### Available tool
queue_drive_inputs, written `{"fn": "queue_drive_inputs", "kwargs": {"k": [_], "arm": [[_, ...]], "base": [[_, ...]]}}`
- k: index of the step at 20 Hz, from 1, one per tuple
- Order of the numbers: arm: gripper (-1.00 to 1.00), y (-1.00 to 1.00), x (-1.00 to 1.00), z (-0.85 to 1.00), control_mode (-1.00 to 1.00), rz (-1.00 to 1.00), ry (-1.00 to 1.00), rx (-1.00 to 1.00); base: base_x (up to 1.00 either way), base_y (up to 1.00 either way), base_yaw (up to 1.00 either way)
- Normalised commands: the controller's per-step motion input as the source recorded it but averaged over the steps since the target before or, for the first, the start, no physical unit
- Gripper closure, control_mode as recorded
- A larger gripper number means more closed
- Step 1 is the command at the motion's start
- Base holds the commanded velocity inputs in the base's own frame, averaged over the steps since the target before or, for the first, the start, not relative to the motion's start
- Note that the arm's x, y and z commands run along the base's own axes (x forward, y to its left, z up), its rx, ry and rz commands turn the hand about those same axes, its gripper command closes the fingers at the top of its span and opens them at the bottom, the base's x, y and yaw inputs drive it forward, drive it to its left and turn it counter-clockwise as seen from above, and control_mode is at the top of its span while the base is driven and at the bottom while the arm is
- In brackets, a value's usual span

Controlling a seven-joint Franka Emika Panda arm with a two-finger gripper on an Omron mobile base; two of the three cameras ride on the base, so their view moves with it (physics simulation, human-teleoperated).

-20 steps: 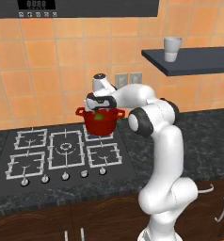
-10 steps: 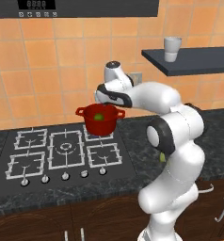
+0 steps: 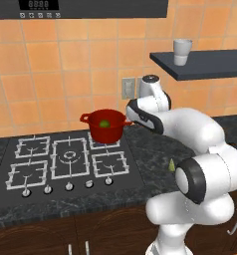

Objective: Put the lime and lemon wedge in the pot. Retrieve the spatula and lightly stir the vegetables in the pot.

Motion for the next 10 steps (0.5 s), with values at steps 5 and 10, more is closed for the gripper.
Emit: {"fn": "queue_drive_inputs", "kwargs": {"k": [5,10], "arm": [[-1.0,-0.81,-0.7,-0.57,-1.0,-0.09,0.2,0.0],[-1.0,-0.45,-0.54,-0.67,-1.0,-0.07,0.24,0.0]], "base": [[0.0,0.0,0.0],[0.0,0.0,0.0]]}}
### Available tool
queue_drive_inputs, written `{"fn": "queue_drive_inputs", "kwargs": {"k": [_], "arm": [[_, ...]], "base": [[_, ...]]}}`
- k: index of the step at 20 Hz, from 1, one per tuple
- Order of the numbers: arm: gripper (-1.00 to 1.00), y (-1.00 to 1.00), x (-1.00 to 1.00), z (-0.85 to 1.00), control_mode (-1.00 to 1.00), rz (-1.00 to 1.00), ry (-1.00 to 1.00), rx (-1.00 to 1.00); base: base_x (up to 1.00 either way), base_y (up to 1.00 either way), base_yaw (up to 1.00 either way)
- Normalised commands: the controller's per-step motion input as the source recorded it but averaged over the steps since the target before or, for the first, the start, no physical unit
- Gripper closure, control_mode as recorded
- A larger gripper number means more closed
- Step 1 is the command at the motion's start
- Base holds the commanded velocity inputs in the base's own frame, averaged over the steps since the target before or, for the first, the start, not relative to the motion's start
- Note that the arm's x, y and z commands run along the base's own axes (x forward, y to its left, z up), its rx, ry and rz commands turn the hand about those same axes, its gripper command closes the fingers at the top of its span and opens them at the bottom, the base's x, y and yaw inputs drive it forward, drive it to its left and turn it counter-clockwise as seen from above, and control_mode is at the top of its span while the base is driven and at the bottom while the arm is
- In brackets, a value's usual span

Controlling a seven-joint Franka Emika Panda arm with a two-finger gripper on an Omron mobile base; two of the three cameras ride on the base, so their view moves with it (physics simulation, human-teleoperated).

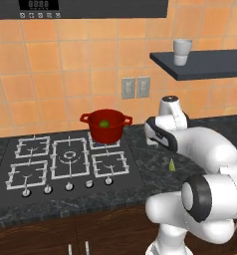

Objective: Put the lime and lemon wedge in the pot. Retrieve the spatula and lightly stir the vegetables in the pot.

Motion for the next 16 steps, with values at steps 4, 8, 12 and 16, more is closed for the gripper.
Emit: {"fn": "queue_drive_inputs", "kwargs": {"k": [4,8,12,16], "arm": [[-1.0,-0.17,-0.16,-0.74,-1.0,-0.02,0.25,0.0],[-1.0,-0.03,0.0,-0.63,-1.0,0.0,0.14,0.0],[-1.0,-0.32,0.0,-0.58,-1.0,-0.01,0.07,0.0],[-1.0,-0.4,0.03,-0.47,-1.0,-0.01,0.06,0.0]], "base": [[0.0,0.0,0.0],[0.0,0.0,0.0],[0.0,0.0,0.0],[0.0,0.0,0.0]]}}
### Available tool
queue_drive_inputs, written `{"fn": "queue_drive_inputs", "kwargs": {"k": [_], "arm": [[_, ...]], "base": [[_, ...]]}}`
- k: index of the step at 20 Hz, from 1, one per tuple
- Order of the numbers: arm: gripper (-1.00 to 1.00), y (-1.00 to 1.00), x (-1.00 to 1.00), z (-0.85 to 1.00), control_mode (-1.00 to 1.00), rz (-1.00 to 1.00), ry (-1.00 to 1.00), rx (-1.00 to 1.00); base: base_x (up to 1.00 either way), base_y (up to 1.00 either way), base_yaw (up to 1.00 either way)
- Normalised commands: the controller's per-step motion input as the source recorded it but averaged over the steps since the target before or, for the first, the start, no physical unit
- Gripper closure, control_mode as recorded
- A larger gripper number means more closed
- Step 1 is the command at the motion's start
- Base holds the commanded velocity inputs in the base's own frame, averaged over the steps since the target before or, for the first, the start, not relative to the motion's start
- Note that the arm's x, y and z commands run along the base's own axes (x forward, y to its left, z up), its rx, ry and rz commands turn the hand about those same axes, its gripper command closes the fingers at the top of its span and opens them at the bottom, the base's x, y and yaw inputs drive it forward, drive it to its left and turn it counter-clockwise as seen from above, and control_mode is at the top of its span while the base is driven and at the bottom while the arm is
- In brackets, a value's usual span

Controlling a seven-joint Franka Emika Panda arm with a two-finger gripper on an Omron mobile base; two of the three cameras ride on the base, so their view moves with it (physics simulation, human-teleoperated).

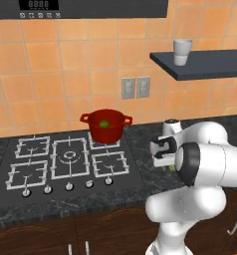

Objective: Put the lime and lemon wedge in the pot. Retrieve the spatula and lightly stir the vegetables in the pot.

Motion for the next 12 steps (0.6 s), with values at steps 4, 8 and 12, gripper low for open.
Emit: {"fn": "queue_drive_inputs", "kwargs": {"k": [4,8,12], "arm": [[-1.0,-0.18,0.21,-0.4,-1.0,0.0,0.05,0.03],[-1.0,-0.01,0.13,-0.45,-1.0,0.0,0.06,0.04],[1.0,0.0,-0.19,-0.6,-1.0,0.0,0.07,0.01]], "base": [[0.0,0.0,0.0],[0.0,0.0,0.0],[0.0,0.0,0.0]]}}
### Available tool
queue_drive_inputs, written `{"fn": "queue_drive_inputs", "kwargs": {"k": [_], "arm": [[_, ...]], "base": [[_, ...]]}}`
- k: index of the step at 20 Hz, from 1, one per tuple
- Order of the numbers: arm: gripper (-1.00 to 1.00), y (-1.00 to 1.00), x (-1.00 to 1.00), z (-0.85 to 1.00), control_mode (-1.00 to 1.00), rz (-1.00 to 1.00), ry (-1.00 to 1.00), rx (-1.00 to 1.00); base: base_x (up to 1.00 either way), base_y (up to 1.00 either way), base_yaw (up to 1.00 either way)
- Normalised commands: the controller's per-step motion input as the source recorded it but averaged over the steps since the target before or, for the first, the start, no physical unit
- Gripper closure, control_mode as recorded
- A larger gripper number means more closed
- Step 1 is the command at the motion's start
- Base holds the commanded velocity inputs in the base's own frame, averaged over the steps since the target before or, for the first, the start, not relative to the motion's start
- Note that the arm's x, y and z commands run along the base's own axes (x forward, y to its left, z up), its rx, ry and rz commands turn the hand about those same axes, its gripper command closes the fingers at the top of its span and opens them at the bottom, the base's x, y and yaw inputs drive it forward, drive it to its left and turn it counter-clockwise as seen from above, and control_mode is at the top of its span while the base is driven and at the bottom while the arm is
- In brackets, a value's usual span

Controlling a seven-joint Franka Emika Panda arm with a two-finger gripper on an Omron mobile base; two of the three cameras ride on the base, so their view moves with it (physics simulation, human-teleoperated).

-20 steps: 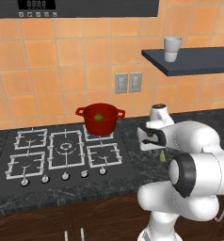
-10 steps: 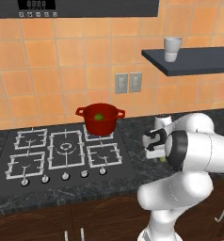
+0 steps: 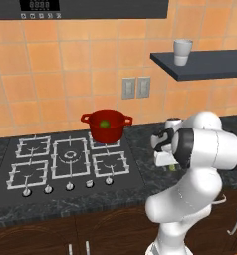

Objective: Put the lime and lemon wedge in the pot. Retrieve the spatula and lightly stir the vegetables in the pot.

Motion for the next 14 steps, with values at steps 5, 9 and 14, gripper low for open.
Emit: {"fn": "queue_drive_inputs", "kwargs": {"k": [5,9,14], "arm": [[1.0,0.0,-0.48,-0.41,-1.0,0.0,0.0,0.03],[1.0,0.02,-0.38,-0.14,-1.0,0.0,0.0,0.0],[1.0,0.18,-0.49,0.64,-1.0,0.0,-0.09,0.01]], "base": [[0.0,0.0,0.0],[0.0,0.0,0.0],[0.0,0.0,0.0]]}}
